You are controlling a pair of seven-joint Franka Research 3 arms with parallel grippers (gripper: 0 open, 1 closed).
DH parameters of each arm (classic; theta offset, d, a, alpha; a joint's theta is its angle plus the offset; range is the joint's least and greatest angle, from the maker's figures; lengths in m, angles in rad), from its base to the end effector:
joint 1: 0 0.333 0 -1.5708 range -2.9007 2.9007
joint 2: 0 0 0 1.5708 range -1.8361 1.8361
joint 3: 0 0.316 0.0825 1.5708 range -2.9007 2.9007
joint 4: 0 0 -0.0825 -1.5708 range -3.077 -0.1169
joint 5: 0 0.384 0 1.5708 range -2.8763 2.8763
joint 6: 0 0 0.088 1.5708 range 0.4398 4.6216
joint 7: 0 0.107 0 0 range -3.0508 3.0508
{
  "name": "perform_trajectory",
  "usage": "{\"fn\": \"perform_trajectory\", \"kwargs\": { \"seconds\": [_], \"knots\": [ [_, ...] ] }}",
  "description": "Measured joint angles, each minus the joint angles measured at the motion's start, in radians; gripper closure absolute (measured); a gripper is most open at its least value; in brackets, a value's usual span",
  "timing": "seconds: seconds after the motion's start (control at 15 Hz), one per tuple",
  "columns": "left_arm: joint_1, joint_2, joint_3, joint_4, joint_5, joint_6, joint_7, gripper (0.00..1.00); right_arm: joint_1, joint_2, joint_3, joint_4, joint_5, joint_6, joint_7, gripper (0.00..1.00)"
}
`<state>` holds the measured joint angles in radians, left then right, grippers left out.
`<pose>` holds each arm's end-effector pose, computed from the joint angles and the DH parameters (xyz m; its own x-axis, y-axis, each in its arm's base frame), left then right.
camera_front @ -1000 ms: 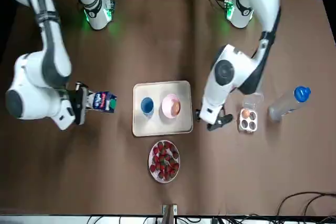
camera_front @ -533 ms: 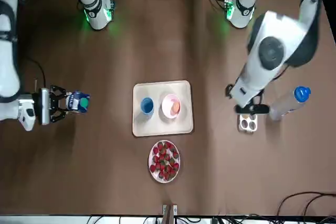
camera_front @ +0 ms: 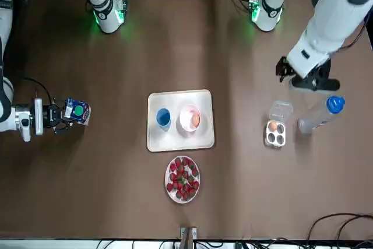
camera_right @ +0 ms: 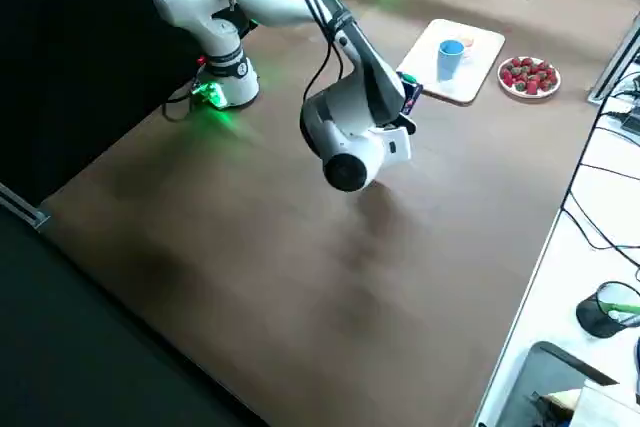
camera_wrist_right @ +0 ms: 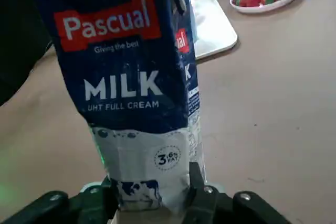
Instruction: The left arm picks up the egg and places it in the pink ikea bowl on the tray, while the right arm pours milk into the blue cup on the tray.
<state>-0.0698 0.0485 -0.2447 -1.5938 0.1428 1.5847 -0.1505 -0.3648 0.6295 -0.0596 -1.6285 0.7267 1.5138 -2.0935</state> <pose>0.5458 -0.1584 0.5893 0.9854 -0.1667 -0.0361 -0.1701 -0.9758 -0.1373 0.5892 -0.1805 0.2415 0.2565 0.6034 0.7551 0.9423 0.0177 -0.3342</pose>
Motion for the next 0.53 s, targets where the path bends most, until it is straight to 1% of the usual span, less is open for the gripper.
{"fn": "perform_trajectory", "kwargs": {
  "seconds": [0.2,0.4,0.53],
  "knots": [
    [0.011,-0.022,0.000,-0.004,-0.036,-0.041,0.009,0.00,-0.033,0.030,0.000,0.000,0.065,-0.004,-0.084,0.45],
    [0.045,-0.021,0.000,-0.008,-0.102,-0.044,0.016,0.00,-0.071,0.065,0.000,0.000,0.106,-0.024,-0.122,0.45],
    [0.057,-0.021,0.000,-0.008,-0.105,-0.044,0.019,0.00,-0.087,0.087,0.001,-0.001,0.151,-0.058,-0.137,0.46]
  ]
}}
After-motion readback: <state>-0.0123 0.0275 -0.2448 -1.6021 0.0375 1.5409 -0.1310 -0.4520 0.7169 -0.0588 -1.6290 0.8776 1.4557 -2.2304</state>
